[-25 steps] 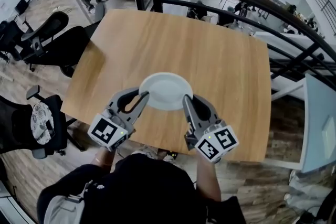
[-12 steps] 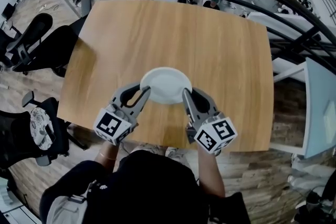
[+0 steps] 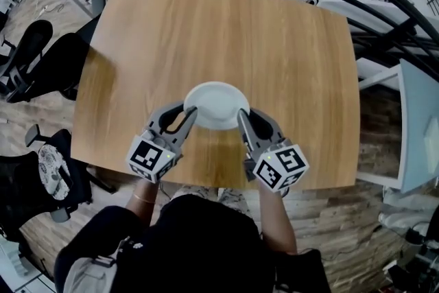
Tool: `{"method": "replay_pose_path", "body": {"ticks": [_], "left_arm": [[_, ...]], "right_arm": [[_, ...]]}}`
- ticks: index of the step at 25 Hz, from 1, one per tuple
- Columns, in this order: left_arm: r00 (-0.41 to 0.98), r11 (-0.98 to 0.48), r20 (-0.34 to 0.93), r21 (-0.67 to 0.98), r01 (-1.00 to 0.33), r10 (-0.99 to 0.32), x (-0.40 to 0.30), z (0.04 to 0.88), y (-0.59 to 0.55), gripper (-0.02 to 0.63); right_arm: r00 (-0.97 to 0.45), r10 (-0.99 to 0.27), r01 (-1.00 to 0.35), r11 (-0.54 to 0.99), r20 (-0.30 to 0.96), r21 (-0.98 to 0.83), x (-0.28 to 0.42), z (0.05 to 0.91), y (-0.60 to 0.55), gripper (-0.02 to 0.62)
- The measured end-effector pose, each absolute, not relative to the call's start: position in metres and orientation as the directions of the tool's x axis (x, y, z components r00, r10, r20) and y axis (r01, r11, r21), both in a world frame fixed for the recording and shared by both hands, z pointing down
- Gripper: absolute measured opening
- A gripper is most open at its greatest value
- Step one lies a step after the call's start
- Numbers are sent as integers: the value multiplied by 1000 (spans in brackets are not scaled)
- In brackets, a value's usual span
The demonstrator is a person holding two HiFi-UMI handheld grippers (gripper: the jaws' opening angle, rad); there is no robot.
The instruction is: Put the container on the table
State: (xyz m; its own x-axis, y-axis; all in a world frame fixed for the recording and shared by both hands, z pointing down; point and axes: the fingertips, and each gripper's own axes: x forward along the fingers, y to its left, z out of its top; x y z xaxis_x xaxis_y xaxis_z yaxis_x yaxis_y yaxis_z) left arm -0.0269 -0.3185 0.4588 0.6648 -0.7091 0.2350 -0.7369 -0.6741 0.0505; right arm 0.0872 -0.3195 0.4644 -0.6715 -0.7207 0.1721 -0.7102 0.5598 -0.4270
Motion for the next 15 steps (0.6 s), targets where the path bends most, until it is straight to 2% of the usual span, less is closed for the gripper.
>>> {"method": "replay_pose_path", "body": {"ticks": [15], "left_arm": [[653,-662,319,96,-744,-687,-34,509,-333,67]], "right_arm": [[-631,-723,-753,482,282,-448,81,510,-333,25]]}}
